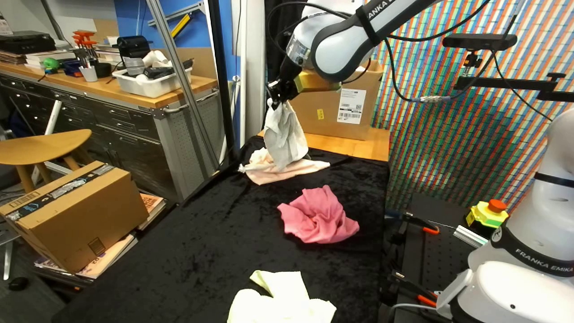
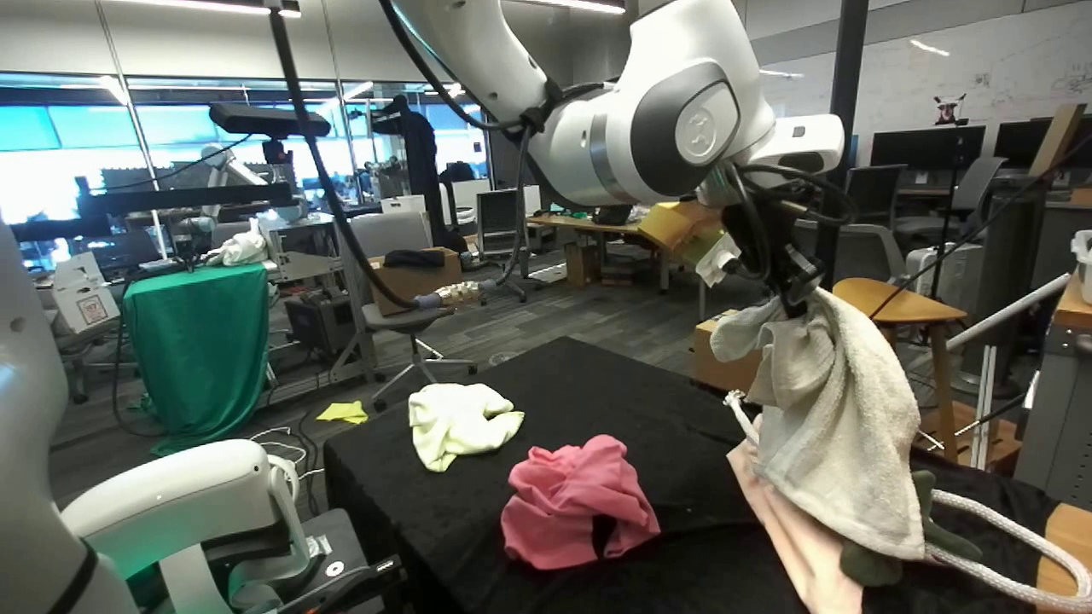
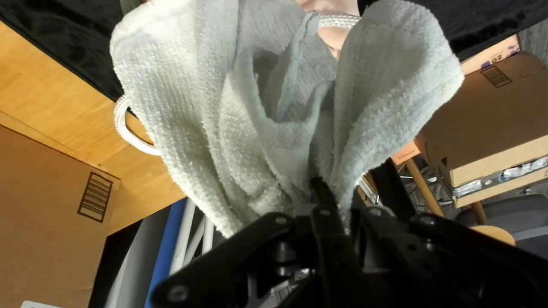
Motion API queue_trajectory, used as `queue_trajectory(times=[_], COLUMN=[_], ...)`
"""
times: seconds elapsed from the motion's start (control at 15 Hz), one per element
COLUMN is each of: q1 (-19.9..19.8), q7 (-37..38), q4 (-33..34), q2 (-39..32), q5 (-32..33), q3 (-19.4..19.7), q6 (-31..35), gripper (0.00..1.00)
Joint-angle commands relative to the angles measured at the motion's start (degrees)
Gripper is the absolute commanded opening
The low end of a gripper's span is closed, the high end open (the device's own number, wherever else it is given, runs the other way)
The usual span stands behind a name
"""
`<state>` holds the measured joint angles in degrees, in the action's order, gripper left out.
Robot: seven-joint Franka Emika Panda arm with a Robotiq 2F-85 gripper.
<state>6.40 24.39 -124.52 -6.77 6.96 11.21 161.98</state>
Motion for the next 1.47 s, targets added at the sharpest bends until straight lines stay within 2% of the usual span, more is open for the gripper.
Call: queue_trajectory(times=[0.0,0.07,0.2,0.6,0.73,1.07,1.2,1.4], q1=[-3.12,-3.46,-4.11,-5.11,-5.39,-8.35,-9.03,-9.03], q7=[-1.45,-1.27,-1.62,-2.23,-3.28,-15.78,-20.63,-24.78], q4=[5.44,6.06,6.9,7.8,7.01,0.72,-2.59,-7.27], q2=[-4.81,-5.62,-6.74,-8.04,-7.33,-1.5,1.18,4.35], q5=[-2.61,-2.32,-2.61,-2.85,-3.26,-13.46,-16.87,-18.65], q3=[-2.26,-2.26,-2.37,-2.35,-2.81,-8.5,-9.65,-9.45], q6=[-1.48,-1.91,-2.83,-3.84,-4.95,-11.8,-15.3,-19.01], gripper=[0.08,0.33,0.39,0.86,0.98,1.0,1.0,1.0])
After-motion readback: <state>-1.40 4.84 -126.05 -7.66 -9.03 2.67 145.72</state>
